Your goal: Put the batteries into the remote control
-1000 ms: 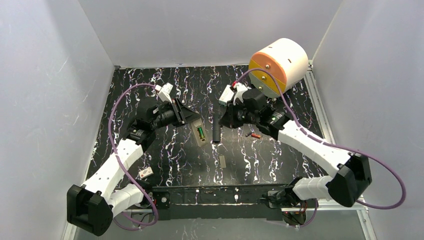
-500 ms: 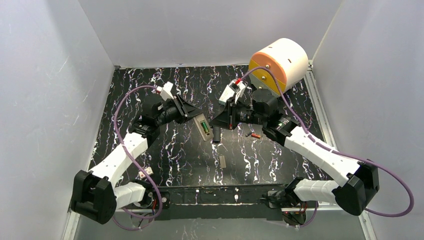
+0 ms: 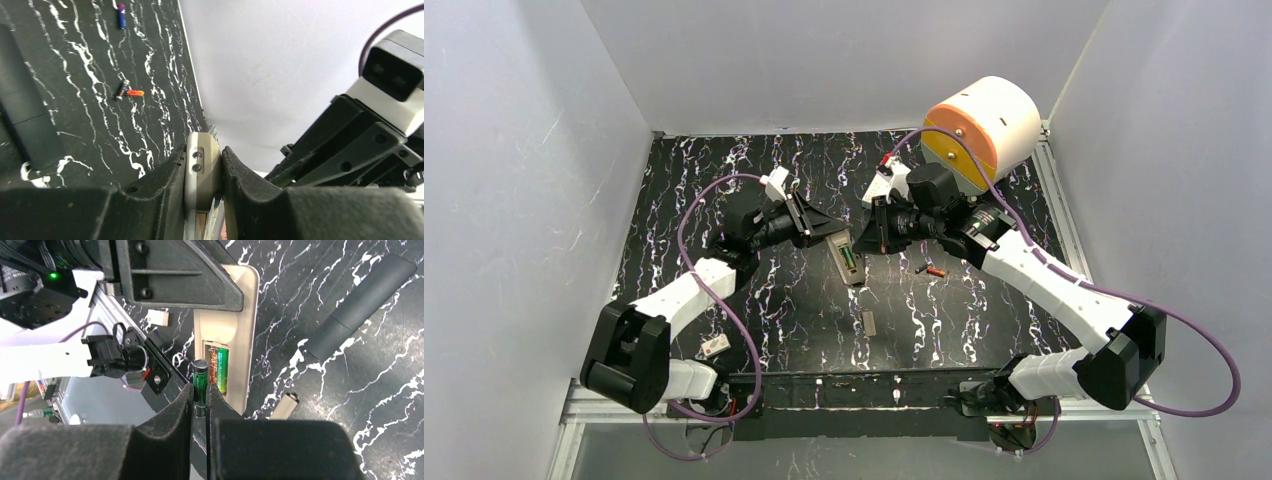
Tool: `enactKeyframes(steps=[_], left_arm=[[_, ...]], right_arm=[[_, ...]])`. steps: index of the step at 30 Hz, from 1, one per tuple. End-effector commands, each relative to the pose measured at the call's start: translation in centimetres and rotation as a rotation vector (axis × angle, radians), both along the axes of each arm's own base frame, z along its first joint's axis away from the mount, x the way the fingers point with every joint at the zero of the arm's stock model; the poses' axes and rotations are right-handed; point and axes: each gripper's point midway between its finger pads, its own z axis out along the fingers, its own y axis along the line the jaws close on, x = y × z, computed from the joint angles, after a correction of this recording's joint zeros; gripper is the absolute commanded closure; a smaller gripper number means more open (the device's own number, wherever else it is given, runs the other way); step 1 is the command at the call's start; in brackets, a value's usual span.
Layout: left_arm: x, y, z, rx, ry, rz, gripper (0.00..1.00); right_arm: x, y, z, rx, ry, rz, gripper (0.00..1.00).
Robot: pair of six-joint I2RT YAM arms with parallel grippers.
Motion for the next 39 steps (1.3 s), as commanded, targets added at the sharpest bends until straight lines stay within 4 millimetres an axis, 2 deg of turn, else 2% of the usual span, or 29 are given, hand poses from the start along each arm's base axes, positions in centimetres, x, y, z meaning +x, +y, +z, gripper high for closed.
enactKeyframes(steps=[1,15,22,25,35,39], left_arm=[[-1.0,-1.3,3.0,-0.072,-0.108,-0.091,1.0],[-0.9,-1.6,2.3,-0.082,-0.079,-0.077,1.0],[-0.9,-1.7,2.3,-0.093,-0.069,-0.073,1.0],[-0.9,-1.7,2.2,-0.096,-0.058,-0.07,1.0],[-0.6,-1.7,2.0,-0.106,-0.019,-0.053,1.0],[-0.4,-1.7,1.9,-0.122,0.022,-0.035,1.0]], right_arm=[[-0.7,-0.5,0.1,-0.043,0.009,0.025,0.83],[-1.1,0.4,-0.8,-0.067,0.036,0.035,0.81],[-0.8,0.5,-1.2,-0.085,0.037,0.024,0.76],[-0.7,0.6,-1.3,-0.088,0.035,0.022,0.69],[-0.3,0.9,-0.7,-0.075,0.027,0.001,0.67],[0.0,1.0,1.0,-0.019,0.001,-0.028,0.65]])
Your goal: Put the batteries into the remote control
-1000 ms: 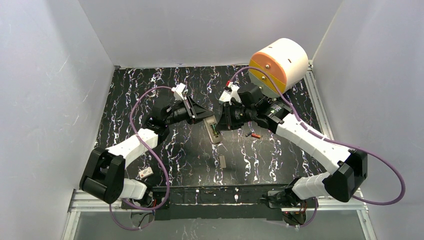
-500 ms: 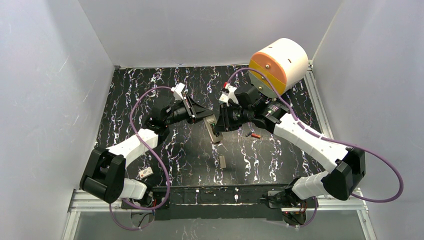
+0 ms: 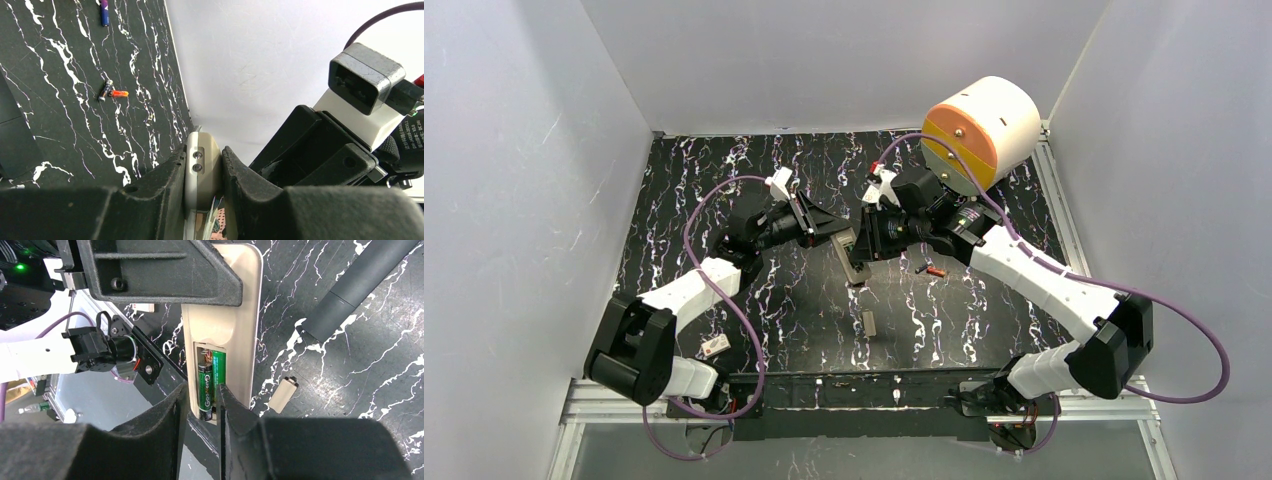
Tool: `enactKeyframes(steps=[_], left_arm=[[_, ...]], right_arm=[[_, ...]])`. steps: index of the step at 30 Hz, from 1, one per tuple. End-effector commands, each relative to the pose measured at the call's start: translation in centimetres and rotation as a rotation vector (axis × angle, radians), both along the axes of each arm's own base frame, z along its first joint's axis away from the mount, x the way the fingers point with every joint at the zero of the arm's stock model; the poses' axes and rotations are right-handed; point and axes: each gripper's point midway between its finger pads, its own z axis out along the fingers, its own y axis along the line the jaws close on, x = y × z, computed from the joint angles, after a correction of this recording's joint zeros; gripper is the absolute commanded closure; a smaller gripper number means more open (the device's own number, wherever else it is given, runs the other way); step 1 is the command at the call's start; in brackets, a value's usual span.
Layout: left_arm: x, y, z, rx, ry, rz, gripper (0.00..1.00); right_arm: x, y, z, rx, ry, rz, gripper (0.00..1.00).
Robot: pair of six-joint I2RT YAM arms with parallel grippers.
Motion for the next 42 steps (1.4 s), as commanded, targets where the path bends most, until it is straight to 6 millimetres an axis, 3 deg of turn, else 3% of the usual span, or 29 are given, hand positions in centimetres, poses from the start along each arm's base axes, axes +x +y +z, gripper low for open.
enactKeyframes(steps=[1,5,11,14,17,20,26,32,37,42], left_arm=[[-0.1,-0.3,1.1,-0.049,0.021,0.002,1.0],[0.1,-0.1,1.9,-0.08,0.054,0.03,1.0],[0.7,0.3,4.7,-0.154,0.069,0.087,1.0],[0.8,0.7,6.9,-0.217,0.057,0.117,1.0],[0.8,1.1,9.2,-0.285,0.041,0.135,1.0],[0.8,1.4,11.3,-0.359,0.036,0.149,1.0],[1.0,2.6,13.9,-0.475,0.051,0.201,1.0],[1.4,3.4,15.5,-0.6,0.13,0.227,1.0],[1.6,3.5,15.7,-0.627,0.149,0.225,1.0],[1.6,3.9,15.5,-0.647,0.144,0.244,1.0]], right_arm=[[1.0,0.9,4.1,0.118,-0.086,-0.041,0.63],[0.9,1.1,7.9,0.274,-0.16,-0.071,0.56],[1.3,-0.8,13.6,0.464,-0.309,-0.185,0.47],[1.7,-2.5,14.6,0.525,-0.348,-0.281,0.35],[1.2,-3.5,15.5,0.643,-0.359,-0.329,0.14],[1.4,-4.3,15.6,0.747,-0.316,-0.405,0.06],[0.5,-4.4,16.0,0.935,-0.176,-0.428,0.01],[-0.7,-2.6,17.0,1.11,-0.038,-0.319,0.01],[-0.5,-1.7,18.3,1.143,-0.038,-0.287,0.03],[0.4,-1.7,17.7,1.143,-0.018,-0.34,0.08]])
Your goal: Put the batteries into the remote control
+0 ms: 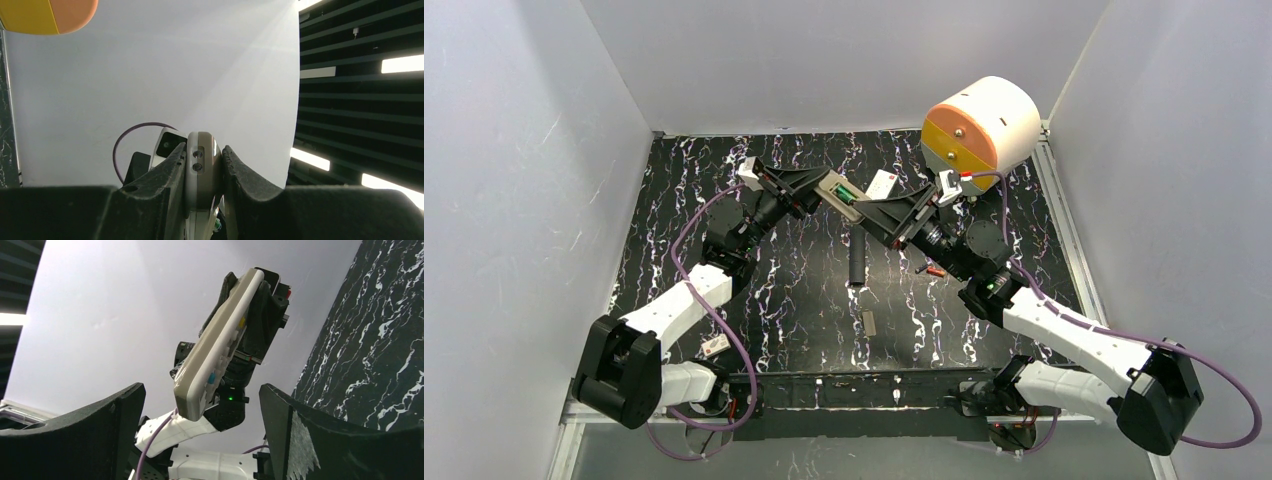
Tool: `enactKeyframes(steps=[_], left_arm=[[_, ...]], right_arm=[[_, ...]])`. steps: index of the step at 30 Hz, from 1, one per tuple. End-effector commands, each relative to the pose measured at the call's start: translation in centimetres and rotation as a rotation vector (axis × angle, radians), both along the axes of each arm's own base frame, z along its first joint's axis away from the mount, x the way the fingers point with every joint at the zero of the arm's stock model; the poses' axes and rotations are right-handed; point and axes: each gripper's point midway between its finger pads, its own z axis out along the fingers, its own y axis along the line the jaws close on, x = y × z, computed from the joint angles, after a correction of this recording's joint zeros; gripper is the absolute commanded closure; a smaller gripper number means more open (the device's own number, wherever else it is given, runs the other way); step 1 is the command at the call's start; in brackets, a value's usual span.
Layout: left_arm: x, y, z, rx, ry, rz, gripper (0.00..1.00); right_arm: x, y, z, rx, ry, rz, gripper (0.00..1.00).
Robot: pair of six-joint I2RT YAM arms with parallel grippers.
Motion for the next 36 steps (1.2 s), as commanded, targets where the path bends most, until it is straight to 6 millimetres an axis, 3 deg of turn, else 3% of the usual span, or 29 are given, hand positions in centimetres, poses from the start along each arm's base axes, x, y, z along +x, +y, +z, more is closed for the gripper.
enactKeyframes(steps=[1,28,32,36], left_arm=[[-1.0,0.8,2.6,-0.072,-0.068,0.02,1.0],[-1.9,0.1,3.3,-0.07,-0.154,0.0,1.0],[-2.0,0.1,3.3,-0.067,-0.172,0.009,1.0],[-1.8,0.4,2.6,-0.051,-0.154,0.033,1.0]], right_arm=[[-0.4,-0.8,4.0,0.12,-0.053,-0.012,0.09],[1.5,-0.1,1.0,0.011,0.054,-0.074,0.31],[1.5,-0.1,0.7,0.007,0.058,-0.073,0.3],[1.4,-0.5,0.8,0.006,0.054,-0.085,0.24]])
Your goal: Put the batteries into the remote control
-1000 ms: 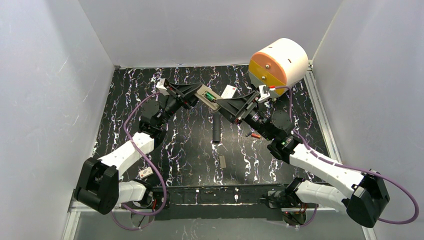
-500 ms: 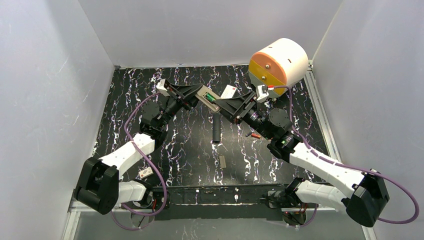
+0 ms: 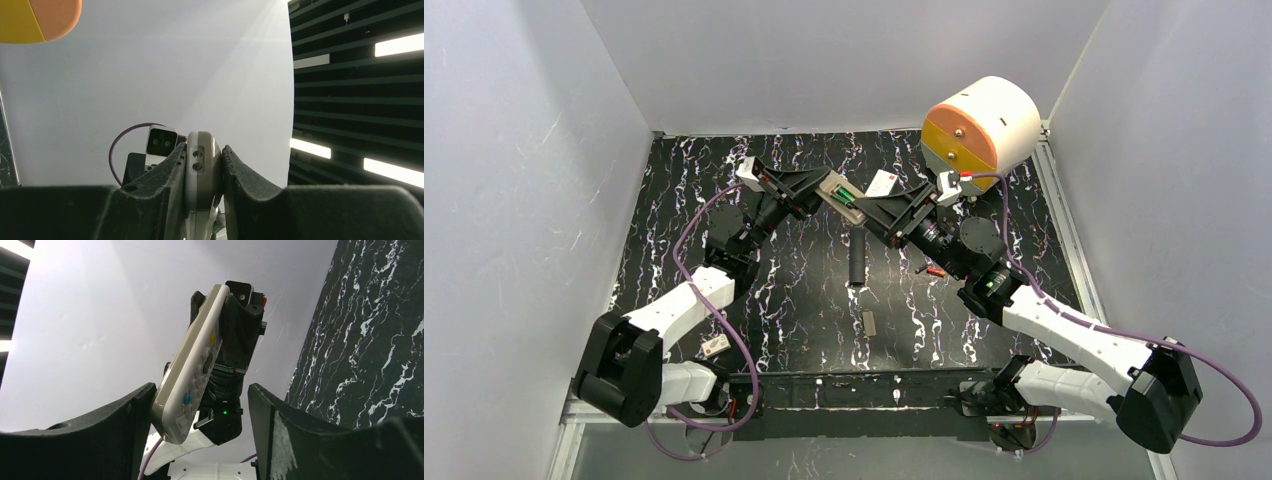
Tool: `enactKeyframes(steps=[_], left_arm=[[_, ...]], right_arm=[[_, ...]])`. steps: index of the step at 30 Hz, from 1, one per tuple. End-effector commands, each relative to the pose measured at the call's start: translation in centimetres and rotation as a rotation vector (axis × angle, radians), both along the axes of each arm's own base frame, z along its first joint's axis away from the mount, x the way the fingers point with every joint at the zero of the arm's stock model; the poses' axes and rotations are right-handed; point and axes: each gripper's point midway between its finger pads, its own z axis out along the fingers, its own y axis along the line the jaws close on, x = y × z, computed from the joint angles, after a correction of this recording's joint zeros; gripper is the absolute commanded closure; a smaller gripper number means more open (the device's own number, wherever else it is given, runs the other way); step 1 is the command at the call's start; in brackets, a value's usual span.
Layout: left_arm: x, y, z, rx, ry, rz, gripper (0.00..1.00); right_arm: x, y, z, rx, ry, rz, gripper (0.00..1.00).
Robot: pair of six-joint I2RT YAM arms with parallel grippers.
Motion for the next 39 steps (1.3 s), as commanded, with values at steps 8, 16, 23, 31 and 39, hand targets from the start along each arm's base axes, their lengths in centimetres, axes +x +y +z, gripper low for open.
enactKeyframes(steps=[8,16,23,31,39], left_arm=[[-0.8,0.3,-2.9,0.189,0.066,0.053,1.0],[-1.2,-0.1,-3.2,0.27,-0.01,0.051,1.0],[-1.9,-0.6,-7.1,0.434,0.003,0.0,1.0],[-4.0,-0.4,-17.6,0.863,0.114,-0.176,1.0],[-3.5,-3.5,-24.2,1.061,0.243,-0.29,1.0]], right_arm=[[0.0,-1.1,0.6,0.011,0.02,-0.047,0.13],[-0.6,-0.7,-1.0,-0.049,0.012,-0.01,0.13],[-0.7,-1.6,-3.2,-0.266,-0.065,-0.044,0.07],[-1.1,-3.5,-12.6,-0.711,-0.034,-0.002,0.09],[-3.2,-3.4,-20.3,-0.832,0.11,0.141,0.14]])
